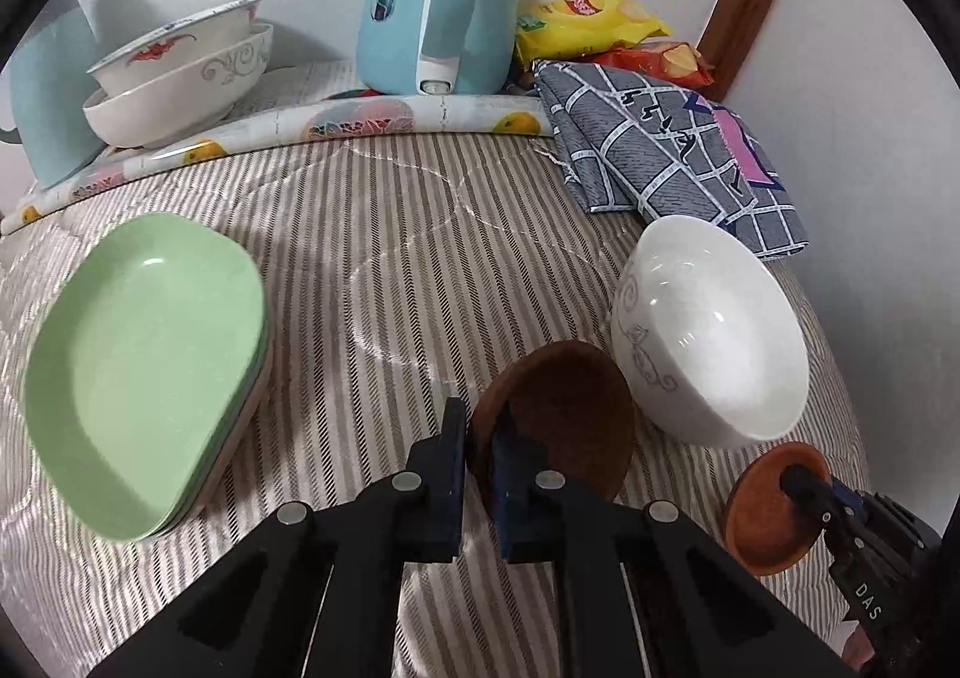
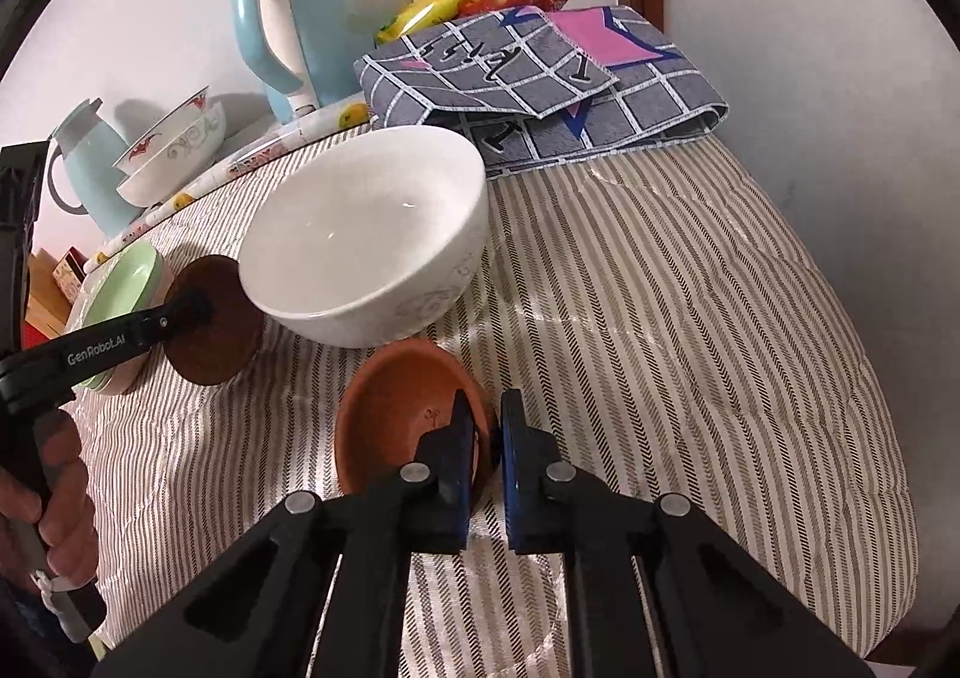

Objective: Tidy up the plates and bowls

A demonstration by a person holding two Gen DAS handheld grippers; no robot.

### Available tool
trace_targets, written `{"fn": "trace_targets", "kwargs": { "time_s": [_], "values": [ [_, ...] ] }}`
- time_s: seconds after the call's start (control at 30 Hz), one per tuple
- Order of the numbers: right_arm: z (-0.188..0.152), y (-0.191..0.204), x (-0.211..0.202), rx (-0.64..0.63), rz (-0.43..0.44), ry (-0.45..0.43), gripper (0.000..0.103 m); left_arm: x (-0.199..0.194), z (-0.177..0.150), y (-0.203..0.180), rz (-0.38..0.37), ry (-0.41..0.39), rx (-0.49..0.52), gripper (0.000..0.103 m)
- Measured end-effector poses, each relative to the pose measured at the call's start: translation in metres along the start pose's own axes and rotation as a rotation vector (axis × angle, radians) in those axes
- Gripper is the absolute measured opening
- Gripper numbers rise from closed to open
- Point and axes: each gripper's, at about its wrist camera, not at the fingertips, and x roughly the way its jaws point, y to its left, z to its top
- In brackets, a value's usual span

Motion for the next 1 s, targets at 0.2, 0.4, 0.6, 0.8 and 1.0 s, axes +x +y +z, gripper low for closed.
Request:
{"fn": "trace_targets", "kwargs": {
  "time_s": [0.2,0.4,0.6,0.8,1.0],
  "values": [
    [0.003,0.005,-0.02,-0.004,0.01,-0.041,0.009,-0.026,-0.003,0.004,0.015,-0.031,0.009,0.008],
    [0.012,0.012,-0.044,-0.003,0.01,-0.09,0.009,-0.053,-0.003,0.006,0.019,-0.071,0.013,0.008],
    [0.026,0.02,-0.064,-0.019,0.008,-0.128,0.009,-0.076,0.0,0.009,0.012,-0.113,0.01,0.008],
    [0.04,0.027,-0.064,-0.035,-0.012,-0.12,0.009,-0.084,0.002,0.019,0.016,-0.137,-0.021,0.008],
    [0.051,0.032,-0.057,-0.045,-0.01,-0.119,0.009,-0.083,0.008,0.023,0.018,-0.143,-0.034,0.008]
  ]
}}
